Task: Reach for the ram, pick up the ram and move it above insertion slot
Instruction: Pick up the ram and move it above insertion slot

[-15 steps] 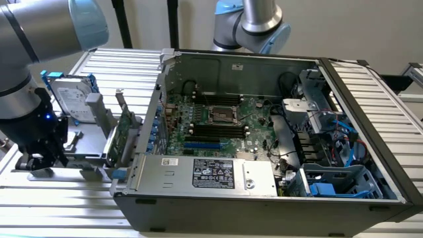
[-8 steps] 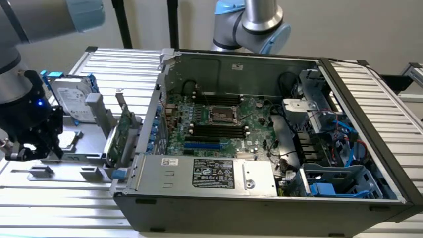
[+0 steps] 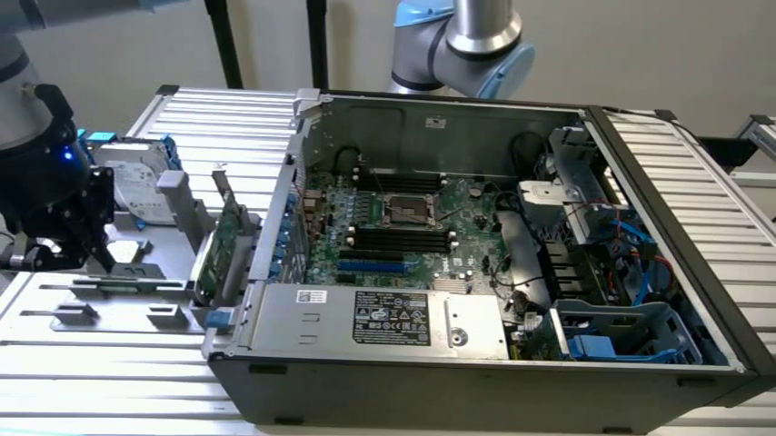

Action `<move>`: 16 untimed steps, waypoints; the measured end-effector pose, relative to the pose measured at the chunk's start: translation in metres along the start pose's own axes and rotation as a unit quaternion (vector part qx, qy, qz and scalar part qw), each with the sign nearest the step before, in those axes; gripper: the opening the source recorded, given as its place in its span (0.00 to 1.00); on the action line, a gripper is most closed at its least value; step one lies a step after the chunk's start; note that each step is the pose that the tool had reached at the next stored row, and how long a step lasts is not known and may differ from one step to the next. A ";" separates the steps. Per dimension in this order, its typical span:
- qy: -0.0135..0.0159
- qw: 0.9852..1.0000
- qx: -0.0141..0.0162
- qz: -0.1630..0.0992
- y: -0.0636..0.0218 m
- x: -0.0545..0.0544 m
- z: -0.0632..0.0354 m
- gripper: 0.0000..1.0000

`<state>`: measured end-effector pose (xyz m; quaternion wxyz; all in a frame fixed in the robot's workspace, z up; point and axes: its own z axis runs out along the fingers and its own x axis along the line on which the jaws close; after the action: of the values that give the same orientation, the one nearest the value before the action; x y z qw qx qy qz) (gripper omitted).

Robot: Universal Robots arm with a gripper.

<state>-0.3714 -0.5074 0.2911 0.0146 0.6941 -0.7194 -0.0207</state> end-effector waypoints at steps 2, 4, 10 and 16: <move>-0.001 1.000 0.000 0.000 -0.0054 0.000 -0.0093 0.13; -0.001 1.000 0.000 0.000 -0.0113 0.000 -0.0185 0.13; -0.006 1.000 0.000 -0.002 -0.0331 -0.001 -0.0462 0.13; -0.013 1.000 -0.001 -0.004 -0.0560 -0.001 -0.0723 0.13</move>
<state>-0.3118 -0.5091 0.3605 0.0055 0.6964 -0.7170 -0.0302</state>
